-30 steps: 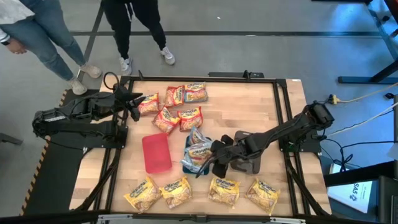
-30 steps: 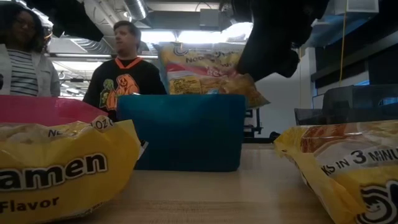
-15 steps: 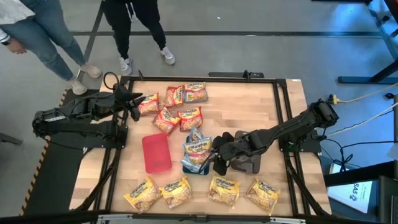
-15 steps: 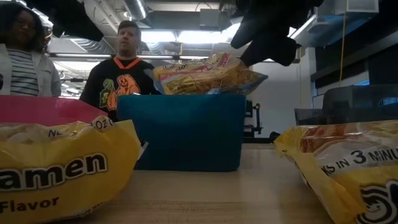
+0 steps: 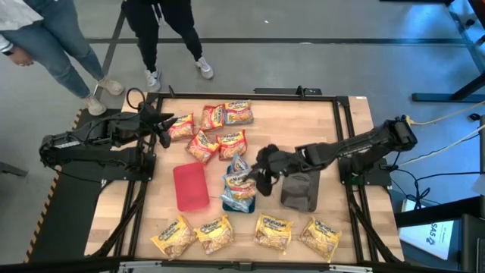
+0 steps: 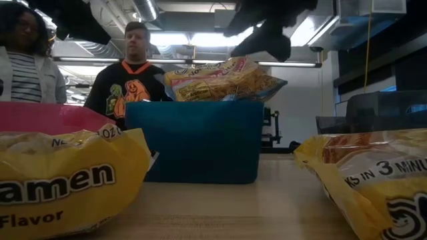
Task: Sort Maruchan noodles
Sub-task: Put the blue noodle pack into the blue bin
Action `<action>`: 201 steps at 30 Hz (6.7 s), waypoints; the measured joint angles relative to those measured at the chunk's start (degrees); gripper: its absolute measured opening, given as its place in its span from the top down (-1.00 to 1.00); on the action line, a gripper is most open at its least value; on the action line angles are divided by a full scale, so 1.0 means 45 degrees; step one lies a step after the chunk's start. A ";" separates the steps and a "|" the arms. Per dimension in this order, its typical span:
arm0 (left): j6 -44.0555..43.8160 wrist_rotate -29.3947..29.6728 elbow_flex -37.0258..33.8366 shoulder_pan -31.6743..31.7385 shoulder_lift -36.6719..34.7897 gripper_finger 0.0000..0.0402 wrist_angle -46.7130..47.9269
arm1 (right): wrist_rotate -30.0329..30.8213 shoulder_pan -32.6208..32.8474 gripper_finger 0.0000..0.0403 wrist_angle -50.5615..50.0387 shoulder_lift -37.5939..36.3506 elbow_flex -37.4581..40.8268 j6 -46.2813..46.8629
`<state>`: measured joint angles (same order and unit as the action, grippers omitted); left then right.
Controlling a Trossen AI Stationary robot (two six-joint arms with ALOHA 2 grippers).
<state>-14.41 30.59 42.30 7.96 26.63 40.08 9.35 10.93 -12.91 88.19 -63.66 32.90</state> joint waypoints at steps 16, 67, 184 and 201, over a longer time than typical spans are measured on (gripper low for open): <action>0.0010 0.0000 0.0000 -0.0004 0.0000 0.51 0.0135 | -0.3215 -0.1357 0.02 -0.0551 0.0400 0.0016 -0.1364; 0.0015 0.0003 0.0000 0.0001 -0.0005 0.51 0.0431 | -0.2732 -0.0953 0.99 0.1608 0.0626 0.0019 -0.0735; -0.1100 0.0401 -0.0005 0.0001 0.0427 0.51 -0.1104 | -0.7418 -1.0649 0.04 -0.3482 0.6173 -0.5071 0.0619; -0.1093 0.0374 -0.0005 -0.0004 0.0427 0.51 -0.1104 | -0.8045 -1.0464 0.04 -0.3455 0.7631 -0.5071 0.2392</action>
<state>-19.33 32.27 42.28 7.94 28.56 35.11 -26.85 -36.16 -28.46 122.53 -86.48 43.67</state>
